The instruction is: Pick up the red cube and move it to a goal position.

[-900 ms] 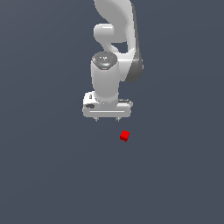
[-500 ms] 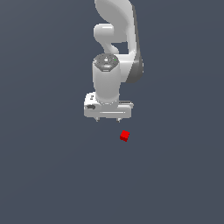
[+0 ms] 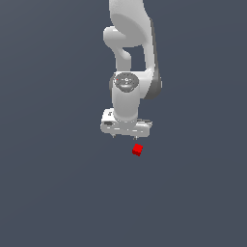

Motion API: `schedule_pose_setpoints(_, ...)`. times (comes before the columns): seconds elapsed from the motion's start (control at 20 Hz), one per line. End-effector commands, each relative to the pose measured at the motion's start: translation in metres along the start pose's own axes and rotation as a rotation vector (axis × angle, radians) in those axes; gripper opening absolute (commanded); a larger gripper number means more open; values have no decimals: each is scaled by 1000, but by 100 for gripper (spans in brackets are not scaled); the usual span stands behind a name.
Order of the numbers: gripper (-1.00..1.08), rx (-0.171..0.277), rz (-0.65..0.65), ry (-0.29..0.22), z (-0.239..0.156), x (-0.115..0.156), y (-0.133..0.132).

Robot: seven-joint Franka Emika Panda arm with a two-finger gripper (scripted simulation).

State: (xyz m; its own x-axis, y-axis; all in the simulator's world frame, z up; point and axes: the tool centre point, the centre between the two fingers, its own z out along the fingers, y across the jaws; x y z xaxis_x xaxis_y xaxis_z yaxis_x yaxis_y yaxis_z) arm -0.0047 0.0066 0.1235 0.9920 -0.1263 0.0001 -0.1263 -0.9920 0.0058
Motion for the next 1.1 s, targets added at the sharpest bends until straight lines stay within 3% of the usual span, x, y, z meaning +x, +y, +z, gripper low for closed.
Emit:
schedule_pose_setpoints(0.0, 100, 1, 41, -1, 16, -1, -10)
schedule_pose_setpoints(0.55, 100, 4, 219, -1, 82, 1, -53)
schedule_pose_setpoints(1.05, 100, 5, 275, -1, 103, 5, -67)
